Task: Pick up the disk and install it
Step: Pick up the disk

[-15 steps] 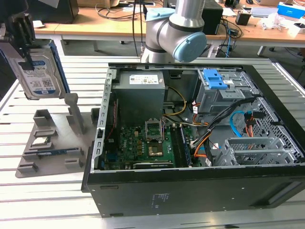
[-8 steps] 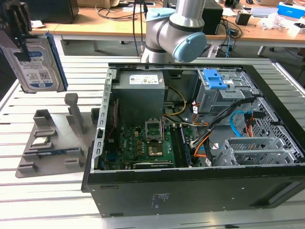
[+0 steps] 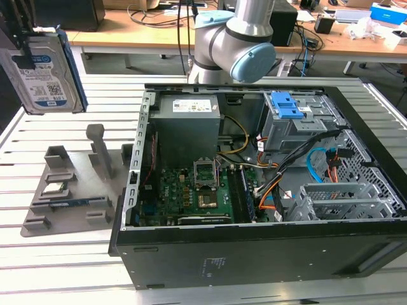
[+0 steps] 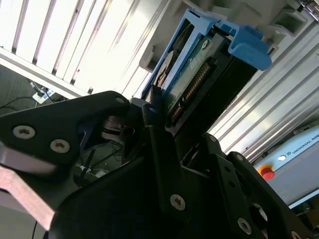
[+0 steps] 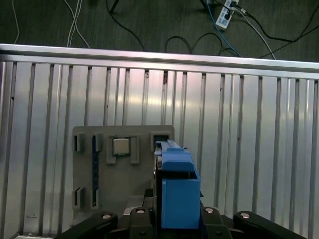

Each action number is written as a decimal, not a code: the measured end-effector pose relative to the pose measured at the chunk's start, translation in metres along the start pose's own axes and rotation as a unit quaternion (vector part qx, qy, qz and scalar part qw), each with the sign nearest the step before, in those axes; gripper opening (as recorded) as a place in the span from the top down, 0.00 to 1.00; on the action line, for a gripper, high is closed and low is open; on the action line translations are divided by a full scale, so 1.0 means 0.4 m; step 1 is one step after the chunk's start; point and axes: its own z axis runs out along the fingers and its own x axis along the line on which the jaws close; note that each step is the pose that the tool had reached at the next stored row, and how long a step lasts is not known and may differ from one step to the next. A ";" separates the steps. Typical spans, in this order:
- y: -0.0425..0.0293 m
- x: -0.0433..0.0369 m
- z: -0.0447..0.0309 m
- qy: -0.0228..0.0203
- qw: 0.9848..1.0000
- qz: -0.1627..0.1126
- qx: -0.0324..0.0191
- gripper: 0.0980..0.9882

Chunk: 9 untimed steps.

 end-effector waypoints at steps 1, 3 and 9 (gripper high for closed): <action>0.000 0.000 -0.006 0.000 1.000 0.000 0.000 0.70; 0.001 -0.001 -0.014 0.000 1.000 0.000 0.000 0.70; 0.002 -0.002 -0.045 0.000 1.000 0.000 0.000 0.70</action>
